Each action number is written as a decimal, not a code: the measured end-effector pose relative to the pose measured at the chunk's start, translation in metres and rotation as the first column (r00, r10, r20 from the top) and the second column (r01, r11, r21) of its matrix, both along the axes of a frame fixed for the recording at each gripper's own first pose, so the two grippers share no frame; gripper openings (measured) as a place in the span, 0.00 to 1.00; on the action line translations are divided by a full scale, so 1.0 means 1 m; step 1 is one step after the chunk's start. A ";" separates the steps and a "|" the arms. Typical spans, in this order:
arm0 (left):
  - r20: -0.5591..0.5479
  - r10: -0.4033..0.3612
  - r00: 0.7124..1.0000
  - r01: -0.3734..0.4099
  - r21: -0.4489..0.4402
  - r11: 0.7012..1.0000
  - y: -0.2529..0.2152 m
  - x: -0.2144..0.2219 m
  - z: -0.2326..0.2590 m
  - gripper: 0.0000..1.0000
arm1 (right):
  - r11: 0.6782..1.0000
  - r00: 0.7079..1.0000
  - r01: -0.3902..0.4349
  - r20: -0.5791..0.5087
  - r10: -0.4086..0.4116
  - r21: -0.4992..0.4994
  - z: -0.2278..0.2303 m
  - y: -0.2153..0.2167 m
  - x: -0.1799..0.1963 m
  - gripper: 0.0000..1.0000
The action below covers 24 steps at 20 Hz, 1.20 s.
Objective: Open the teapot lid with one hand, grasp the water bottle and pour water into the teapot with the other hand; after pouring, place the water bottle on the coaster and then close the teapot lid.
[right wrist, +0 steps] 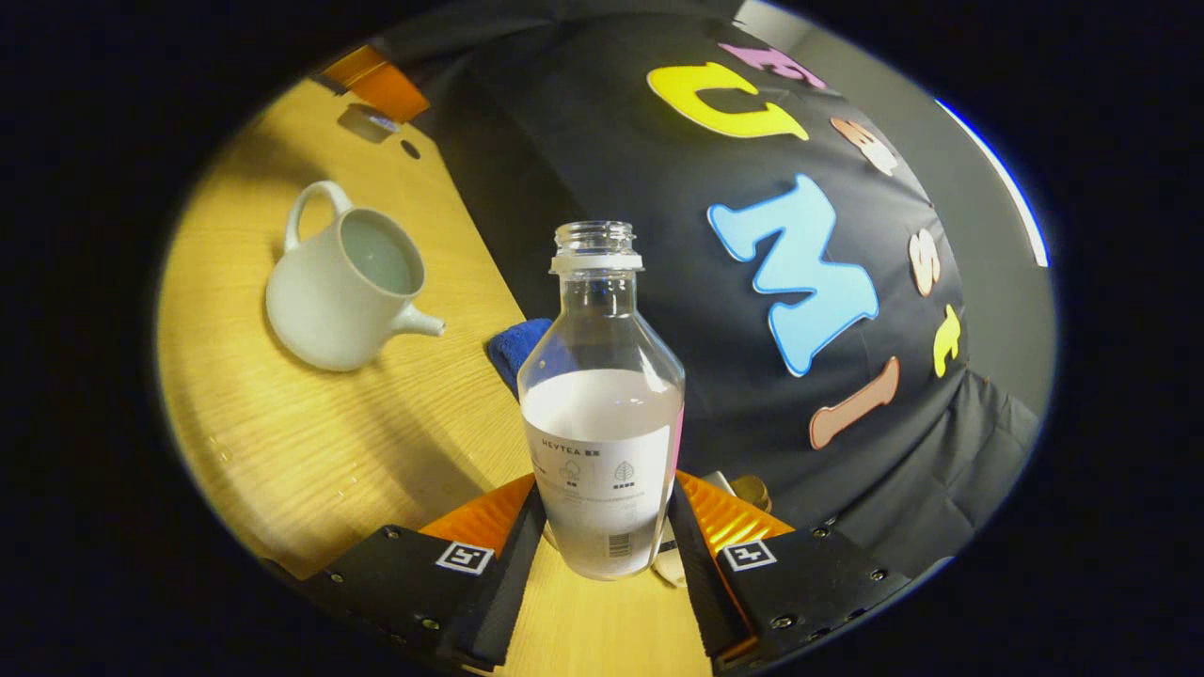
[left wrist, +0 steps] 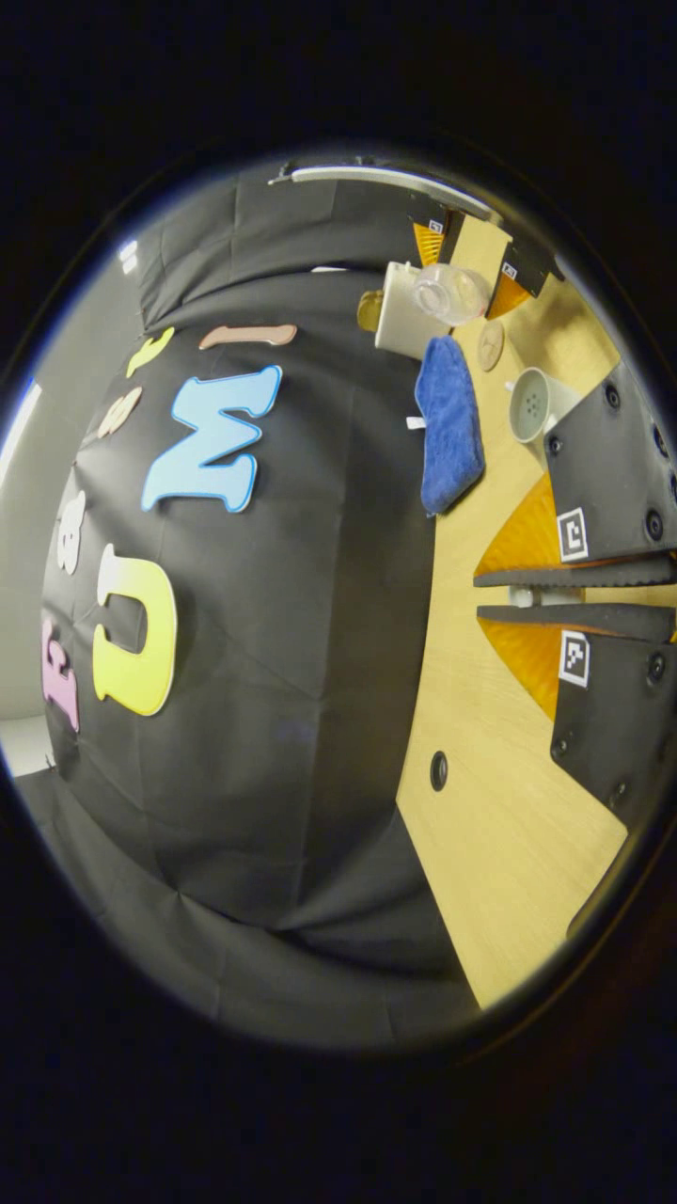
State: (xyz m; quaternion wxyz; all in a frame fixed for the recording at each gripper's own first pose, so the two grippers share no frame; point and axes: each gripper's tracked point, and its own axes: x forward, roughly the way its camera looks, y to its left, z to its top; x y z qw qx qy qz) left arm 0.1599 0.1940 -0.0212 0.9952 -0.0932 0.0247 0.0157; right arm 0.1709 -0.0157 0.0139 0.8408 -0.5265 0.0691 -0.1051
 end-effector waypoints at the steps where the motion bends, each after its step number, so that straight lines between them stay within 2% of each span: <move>1: 0.001 0.001 1.000 -0.001 -0.008 1.000 0.002 0.000 0.001 0.17 | 0.999 1.000 -0.003 -0.007 0.002 -0.042 0.000 0.000 0.002 0.73; 6: 0.002 -0.001 1.000 0.001 -0.026 1.000 0.003 0.000 0.000 0.17 | 0.980 1.000 -0.027 -0.005 0.026 -0.197 0.014 0.013 0.014 0.73; 7: 0.000 -0.002 1.000 0.002 -0.024 1.000 0.003 0.000 0.000 0.13 | 0.974 1.000 -0.031 -0.005 0.031 -0.226 0.016 0.015 0.015 0.73; 9: -0.002 -0.004 1.000 0.004 -0.022 1.000 0.002 0.000 -0.001 0.13 | 0.960 0.999 -0.040 -0.017 0.037 -0.277 0.014 0.019 0.018 0.73; 10: 0.000 -0.006 1.000 0.006 -0.024 1.000 0.002 0.000 -0.001 0.17 | 0.954 0.999 -0.041 -0.020 0.037 -0.298 0.014 0.019 0.020 0.73; 15: 0.003 -0.009 1.000 0.009 -0.028 1.000 0.004 0.000 0.001 0.13 | 0.887 0.999 -0.047 -0.001 0.052 -0.460 0.028 0.026 0.019 0.73; 20: 0.005 -0.010 1.000 0.010 -0.034 0.999 0.004 0.000 0.002 0.13 | 0.840 0.999 -0.042 -0.009 0.044 -0.540 0.032 0.024 0.023 0.73; 24: 0.005 -0.011 1.000 0.011 -0.035 0.999 0.003 0.001 0.000 0.17 | 0.782 0.999 -0.045 -0.006 0.053 -0.622 0.040 0.028 0.024 0.73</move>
